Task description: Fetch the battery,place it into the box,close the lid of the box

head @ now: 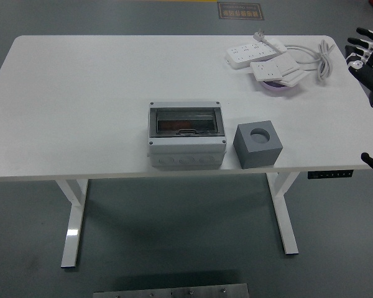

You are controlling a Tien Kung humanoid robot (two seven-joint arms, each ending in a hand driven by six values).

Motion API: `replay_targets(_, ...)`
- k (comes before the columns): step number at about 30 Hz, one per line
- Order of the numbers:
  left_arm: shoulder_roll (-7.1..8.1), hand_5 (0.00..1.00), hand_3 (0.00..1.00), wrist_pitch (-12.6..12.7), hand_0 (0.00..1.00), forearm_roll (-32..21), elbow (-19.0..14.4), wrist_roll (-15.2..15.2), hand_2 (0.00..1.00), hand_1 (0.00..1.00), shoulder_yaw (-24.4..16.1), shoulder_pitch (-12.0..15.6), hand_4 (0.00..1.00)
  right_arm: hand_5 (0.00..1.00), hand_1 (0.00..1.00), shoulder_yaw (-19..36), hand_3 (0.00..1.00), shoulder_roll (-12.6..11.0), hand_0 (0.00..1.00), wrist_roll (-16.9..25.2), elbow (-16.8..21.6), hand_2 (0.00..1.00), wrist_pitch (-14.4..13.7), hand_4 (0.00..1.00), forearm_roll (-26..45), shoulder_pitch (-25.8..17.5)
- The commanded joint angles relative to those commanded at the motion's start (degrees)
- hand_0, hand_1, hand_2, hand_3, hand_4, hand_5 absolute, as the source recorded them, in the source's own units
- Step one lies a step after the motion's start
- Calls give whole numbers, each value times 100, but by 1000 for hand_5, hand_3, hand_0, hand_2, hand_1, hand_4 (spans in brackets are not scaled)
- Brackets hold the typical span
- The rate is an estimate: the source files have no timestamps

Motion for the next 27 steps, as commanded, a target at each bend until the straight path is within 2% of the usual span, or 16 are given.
replay_targets(1, -2, 308, 622, 1, 641, -2, 0, 1, 650, 707, 0, 3, 691, 2, 791, 2, 827, 0, 781, -5, 4, 792, 2, 716, 4, -4)
replay_targets(6, -3, 308, 622, 2, 641, -11, 2, -3, 650, 707, 2, 2, 691, 2, 791, 4, 827, -2, 781, -21, 10, 792, 4, 716, 9, -12)
replay_targets(7, -1, 307, 622, 2, 640, -10, 2, -1, 649, 707, 1, 2, 691, 47, 801, 6, 832, -2, 798, -23, 10, 797, 2, 756, 9, -14)
replay_targets(18, 10, 307, 621, 1, 640, -19, 7, -11, 649, 706, 0, -32, 691, 36, 802, 30, 823, -21, 798, -76, 28, 793, 13, 746, 10, -24)
replay_targets(27, 11, 307, 623, 7, 639, -10, 3, 4, 649, 705, -14, -31, 692, 77, 803, 63, 821, -26, 806, -87, 76, 795, 19, 767, -2, -37)
